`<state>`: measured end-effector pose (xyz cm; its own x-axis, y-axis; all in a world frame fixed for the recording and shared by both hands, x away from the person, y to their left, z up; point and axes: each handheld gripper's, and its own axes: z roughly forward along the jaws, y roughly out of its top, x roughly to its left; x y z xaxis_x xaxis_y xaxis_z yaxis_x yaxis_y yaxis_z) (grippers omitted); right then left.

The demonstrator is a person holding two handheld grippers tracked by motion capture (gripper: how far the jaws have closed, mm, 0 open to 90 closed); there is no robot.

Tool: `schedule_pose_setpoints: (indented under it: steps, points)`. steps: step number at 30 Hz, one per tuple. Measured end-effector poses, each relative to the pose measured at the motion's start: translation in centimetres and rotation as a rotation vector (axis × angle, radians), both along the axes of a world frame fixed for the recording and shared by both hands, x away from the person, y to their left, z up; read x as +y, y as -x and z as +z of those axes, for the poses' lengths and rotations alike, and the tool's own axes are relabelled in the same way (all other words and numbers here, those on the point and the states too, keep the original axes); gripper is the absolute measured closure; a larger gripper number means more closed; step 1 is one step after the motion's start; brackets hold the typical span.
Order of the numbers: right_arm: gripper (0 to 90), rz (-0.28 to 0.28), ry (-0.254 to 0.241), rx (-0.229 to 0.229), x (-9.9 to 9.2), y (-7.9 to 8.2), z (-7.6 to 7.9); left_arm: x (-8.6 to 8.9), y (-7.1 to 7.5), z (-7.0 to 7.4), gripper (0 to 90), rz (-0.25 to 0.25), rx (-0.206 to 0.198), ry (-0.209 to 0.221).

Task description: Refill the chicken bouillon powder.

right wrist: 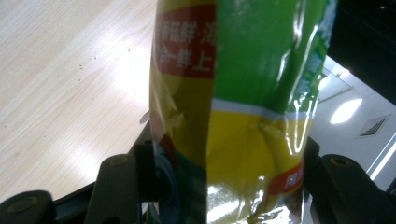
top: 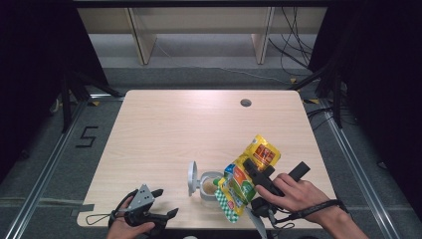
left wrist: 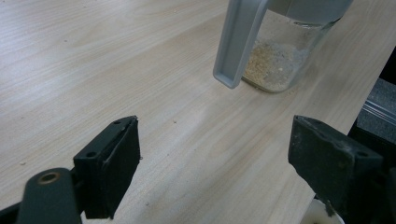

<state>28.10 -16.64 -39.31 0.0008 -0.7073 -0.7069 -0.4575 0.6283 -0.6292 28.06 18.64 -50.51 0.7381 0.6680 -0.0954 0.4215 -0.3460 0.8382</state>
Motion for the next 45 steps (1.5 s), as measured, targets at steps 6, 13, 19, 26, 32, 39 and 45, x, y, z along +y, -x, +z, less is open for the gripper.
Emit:
schedule_pose_setpoints:
  steps: [6, 13, 19, 26, 32, 39, 45]
  points:
    - [47.1, -0.005, -0.003, 0.001, -0.03, -0.02, -0.04, -0.10, 0.08, -0.07, 16.5, 0.013, 0.017, 0.015]
    - [47.2, -0.022, -0.023, 0.005, -0.04, 0.01, -0.17, -0.09, 0.08, -0.07, 16.5, 0.013, 0.018, 0.014]
    - [47.1, -0.018, -0.003, 0.015, 0.12, -0.24, -0.13, -0.09, 0.08, -0.06, 16.5, 0.012, 0.018, 0.015]
    - [47.2, -0.018, -0.004, 0.016, 0.14, -0.25, -0.15, -0.09, 0.08, -0.06, 16.5, 0.013, 0.018, 0.015]
    - [47.2, -0.018, -0.005, 0.016, 0.14, -0.26, -0.15, -0.07, 0.09, -0.06, 16.5, 0.014, 0.017, 0.016]
    - [47.3, -0.017, -0.005, 0.016, 0.13, -0.25, -0.16, -0.06, 0.07, -0.05, 16.5, 0.014, 0.016, 0.015]
    - [47.3, -0.016, -0.004, 0.015, 0.13, -0.26, -0.14, 0.10, -0.04, 0.04, 16.5, 0.003, -0.003, -0.006]
